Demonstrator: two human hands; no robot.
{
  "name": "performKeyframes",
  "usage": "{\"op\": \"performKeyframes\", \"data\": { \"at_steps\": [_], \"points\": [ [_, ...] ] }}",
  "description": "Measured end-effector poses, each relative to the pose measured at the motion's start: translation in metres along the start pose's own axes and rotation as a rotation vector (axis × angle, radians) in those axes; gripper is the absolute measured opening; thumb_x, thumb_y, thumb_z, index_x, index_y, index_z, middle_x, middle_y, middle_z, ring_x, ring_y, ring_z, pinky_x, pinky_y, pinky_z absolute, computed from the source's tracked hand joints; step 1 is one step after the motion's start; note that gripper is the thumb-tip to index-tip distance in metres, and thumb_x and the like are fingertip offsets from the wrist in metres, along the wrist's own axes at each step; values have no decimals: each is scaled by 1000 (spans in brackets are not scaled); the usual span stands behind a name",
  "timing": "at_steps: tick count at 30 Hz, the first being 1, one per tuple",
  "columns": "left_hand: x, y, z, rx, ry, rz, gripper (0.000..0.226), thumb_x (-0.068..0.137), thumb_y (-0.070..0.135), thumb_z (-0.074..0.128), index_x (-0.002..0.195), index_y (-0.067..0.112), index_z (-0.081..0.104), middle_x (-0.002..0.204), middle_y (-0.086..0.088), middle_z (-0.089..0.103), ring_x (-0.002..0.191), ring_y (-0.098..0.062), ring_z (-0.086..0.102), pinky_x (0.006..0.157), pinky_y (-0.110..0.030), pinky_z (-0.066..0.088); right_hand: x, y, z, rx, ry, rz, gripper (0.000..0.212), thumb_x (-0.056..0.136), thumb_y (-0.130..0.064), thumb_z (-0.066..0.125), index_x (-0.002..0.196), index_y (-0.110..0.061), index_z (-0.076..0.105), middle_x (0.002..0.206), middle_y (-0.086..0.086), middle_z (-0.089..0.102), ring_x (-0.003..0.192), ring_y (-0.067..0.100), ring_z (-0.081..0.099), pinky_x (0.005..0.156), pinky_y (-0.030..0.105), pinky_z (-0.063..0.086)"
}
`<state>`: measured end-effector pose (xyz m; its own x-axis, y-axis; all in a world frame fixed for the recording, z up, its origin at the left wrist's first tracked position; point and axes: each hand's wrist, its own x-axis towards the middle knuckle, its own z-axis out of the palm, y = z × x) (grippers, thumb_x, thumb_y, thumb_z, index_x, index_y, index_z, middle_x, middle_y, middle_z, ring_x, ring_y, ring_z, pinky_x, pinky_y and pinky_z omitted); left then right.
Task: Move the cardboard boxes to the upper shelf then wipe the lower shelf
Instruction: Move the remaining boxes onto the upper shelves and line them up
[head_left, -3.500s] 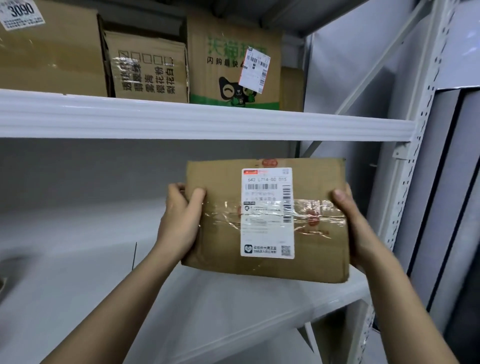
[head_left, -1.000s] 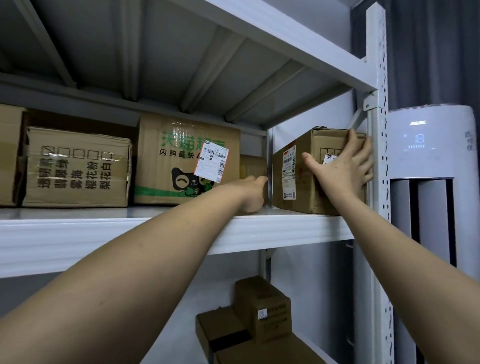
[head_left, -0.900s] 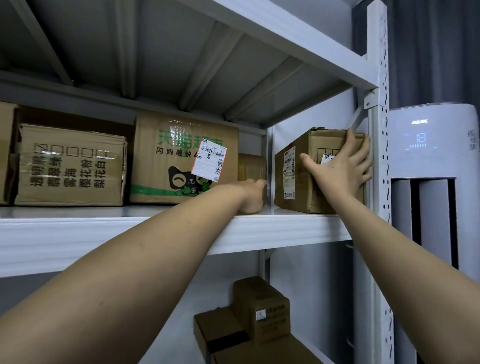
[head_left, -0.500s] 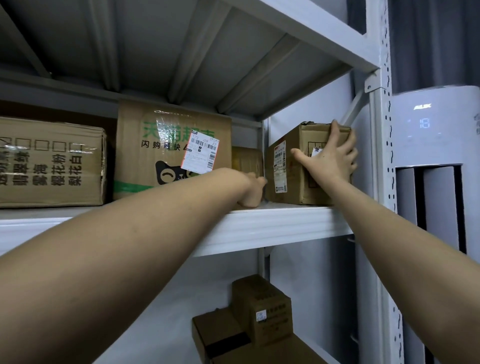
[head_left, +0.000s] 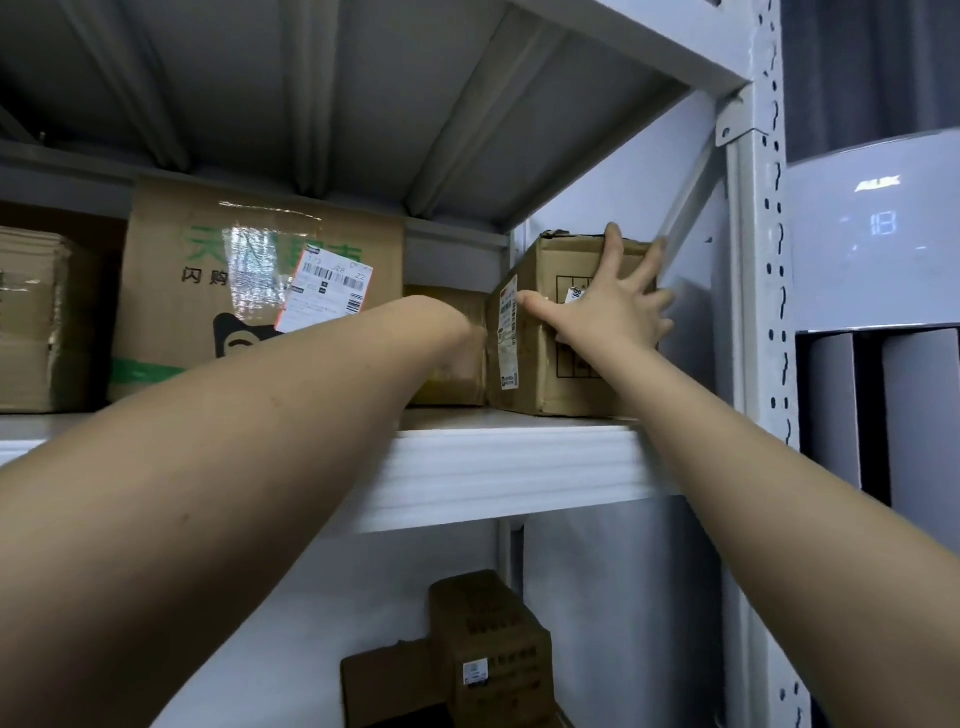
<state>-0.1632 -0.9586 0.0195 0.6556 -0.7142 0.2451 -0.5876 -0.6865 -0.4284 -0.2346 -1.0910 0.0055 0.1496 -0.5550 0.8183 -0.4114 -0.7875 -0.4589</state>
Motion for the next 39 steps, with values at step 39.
{"op": "performKeyframes", "data": {
  "at_steps": [39],
  "points": [
    [-7, -27, 11, -83, 262, -467, 45, 88, 12, 41, 133, 10, 47, 138, -12, 39, 117, -33, 49, 74, -35, 35, 8, 30, -10, 654, -193, -46, 101, 74, -67, 63, 151, -33, 7, 157, -2, 7, 142, 31, 20, 115, 48, 24]
  ]
}}
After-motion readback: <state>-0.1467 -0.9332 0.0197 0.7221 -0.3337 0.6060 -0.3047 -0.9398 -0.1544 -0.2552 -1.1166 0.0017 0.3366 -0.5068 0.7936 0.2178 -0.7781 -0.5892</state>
